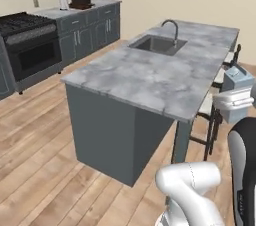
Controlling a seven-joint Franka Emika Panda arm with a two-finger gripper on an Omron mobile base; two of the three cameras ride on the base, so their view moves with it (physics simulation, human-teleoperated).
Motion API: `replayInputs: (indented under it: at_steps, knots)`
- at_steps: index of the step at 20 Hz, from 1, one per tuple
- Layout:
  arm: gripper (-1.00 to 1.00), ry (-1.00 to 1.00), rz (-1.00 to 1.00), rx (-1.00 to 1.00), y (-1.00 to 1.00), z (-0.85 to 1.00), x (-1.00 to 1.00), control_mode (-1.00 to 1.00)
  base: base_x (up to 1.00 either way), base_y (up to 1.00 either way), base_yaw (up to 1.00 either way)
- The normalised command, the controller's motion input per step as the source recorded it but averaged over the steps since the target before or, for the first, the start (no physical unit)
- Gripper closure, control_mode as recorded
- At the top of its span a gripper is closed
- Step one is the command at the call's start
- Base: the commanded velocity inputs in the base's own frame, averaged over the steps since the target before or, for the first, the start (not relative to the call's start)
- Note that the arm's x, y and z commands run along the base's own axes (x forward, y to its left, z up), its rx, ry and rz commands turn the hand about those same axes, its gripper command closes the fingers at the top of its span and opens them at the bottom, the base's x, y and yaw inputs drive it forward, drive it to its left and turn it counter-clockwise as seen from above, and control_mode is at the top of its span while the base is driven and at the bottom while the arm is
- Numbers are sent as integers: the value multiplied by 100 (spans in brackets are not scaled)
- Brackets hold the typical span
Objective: Take out the milk from the fridge and place it on the tray on the counter. Then take the sugar cube near the tray and place it in the tray.
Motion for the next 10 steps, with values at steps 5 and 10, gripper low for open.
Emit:
replayInputs:
  at_steps: [5,10]
  knots:
    - [100,0,0,0,0,0,0,100,69,100,-35]
    - [100,0,0,0,0,0,0,100,34,100,-28]
